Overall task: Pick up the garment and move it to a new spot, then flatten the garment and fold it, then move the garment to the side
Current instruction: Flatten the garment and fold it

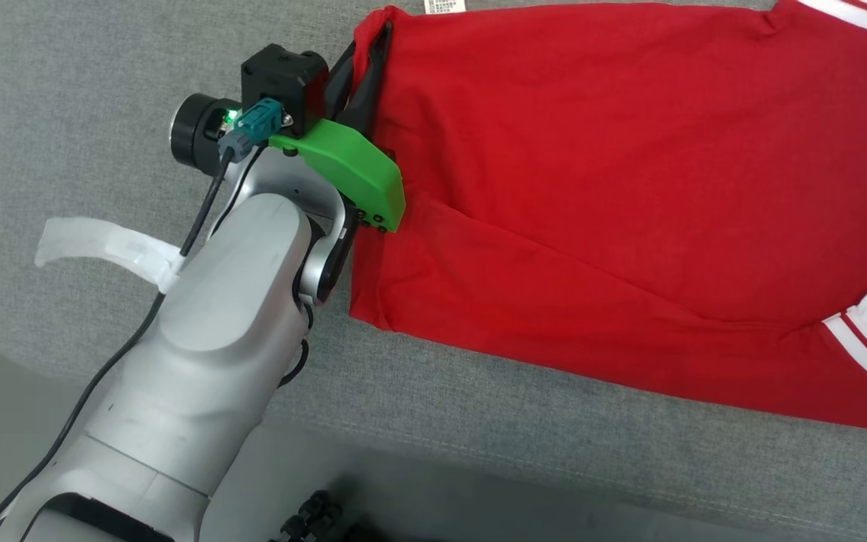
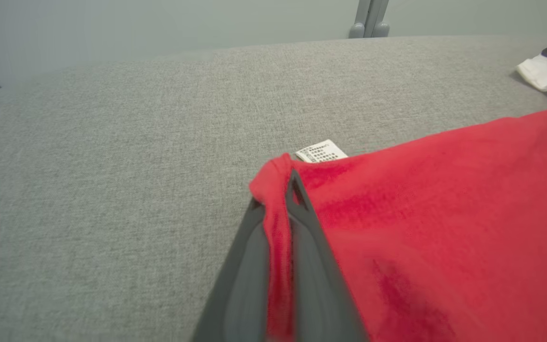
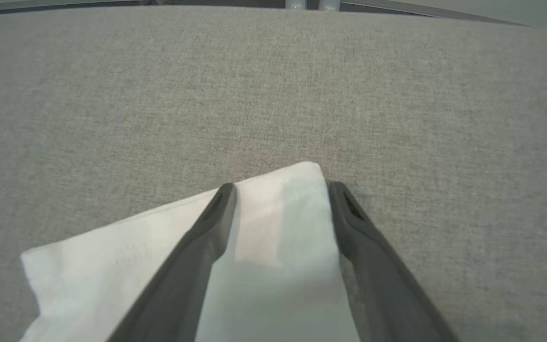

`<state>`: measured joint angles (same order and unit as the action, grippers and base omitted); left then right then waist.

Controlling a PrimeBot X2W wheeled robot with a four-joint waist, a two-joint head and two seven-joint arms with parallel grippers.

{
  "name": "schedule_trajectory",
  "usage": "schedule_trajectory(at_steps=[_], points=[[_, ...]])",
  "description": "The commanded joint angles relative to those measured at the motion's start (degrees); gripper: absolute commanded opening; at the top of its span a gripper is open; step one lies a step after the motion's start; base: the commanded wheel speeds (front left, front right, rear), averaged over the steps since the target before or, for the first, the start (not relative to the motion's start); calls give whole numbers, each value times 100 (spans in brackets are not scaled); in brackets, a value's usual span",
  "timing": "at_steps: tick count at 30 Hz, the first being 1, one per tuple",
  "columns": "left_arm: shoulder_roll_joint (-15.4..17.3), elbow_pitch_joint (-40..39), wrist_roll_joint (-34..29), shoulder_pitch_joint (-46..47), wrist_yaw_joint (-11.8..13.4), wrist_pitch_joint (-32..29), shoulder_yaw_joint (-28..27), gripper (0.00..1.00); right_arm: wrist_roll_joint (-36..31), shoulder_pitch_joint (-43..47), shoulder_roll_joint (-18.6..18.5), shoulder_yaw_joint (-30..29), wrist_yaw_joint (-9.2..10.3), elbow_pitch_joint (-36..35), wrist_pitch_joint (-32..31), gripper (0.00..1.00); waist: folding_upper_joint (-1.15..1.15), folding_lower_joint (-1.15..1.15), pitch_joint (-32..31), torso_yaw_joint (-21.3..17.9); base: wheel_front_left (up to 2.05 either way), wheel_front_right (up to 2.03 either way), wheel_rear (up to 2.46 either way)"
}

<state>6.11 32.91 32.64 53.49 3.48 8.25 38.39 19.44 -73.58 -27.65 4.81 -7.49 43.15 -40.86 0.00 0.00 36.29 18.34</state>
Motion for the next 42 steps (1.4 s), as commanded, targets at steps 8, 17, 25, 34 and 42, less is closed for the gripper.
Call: schedule_trajectory(at_steps=[8, 17, 25, 34, 42], points=[[-27, 171, 51, 131, -43, 57, 14, 0, 14, -46, -49, 260, 0, -4, 96, 8, 0, 0, -82, -40, 0, 0, 0], [-64, 443, 354, 252, -197, -20, -146, 0, 243, 85, -104, 572, 0, -54, 750, 0, 0, 0, -150, -176, 0, 0, 0], [70, 852, 688, 371, -387, -20, -410, 0, 1025, 466, -316, 1407, 1, -480, 1475, 0, 0, 0, -345, -504, 0, 0, 0], [354, 1004, 881, -102, -496, 186, -538, 0, 2024, 1193, -914, 2542, 1, -1379, 2513, 0, 0, 0, -776, -939, 0, 0, 0], [573, 649, 1017, -754, -547, 418, -645, 0, 2603, 1767, -1517, 3306, 1, -2075, 3443, 0, 0, 0, -1166, -1240, 0, 0, 0]])
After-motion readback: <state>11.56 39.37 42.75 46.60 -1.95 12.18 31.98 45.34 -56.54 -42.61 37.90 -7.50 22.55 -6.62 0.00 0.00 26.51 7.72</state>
